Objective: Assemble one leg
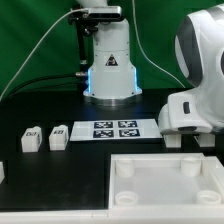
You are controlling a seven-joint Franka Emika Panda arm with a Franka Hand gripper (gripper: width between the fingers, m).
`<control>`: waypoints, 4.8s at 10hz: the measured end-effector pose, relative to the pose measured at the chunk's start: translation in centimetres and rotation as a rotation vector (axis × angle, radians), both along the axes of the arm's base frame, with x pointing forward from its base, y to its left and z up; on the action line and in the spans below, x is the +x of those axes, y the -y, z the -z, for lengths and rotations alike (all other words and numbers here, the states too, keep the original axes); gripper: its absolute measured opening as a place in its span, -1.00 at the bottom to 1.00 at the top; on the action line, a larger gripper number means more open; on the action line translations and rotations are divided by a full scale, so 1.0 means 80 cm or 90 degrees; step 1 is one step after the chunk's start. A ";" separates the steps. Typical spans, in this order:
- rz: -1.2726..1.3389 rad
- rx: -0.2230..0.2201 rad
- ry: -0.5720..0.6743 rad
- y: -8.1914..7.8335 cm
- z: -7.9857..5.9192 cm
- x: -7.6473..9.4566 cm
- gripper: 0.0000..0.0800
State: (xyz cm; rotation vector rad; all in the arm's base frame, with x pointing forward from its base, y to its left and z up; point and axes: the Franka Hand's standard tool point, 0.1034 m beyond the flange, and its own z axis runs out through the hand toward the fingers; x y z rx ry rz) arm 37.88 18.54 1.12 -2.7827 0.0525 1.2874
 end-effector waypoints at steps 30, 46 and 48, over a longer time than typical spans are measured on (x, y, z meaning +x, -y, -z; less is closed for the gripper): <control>-0.015 0.017 0.948 0.091 -0.146 0.285 -0.27; 0.005 -0.010 0.954 0.087 -0.082 0.282 -0.27; 0.004 -0.010 0.935 0.087 -0.083 0.284 -0.27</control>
Offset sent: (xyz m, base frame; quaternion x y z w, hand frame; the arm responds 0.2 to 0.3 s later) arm 0.0000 0.0000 0.0000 0.0000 0.0000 0.0000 1.0000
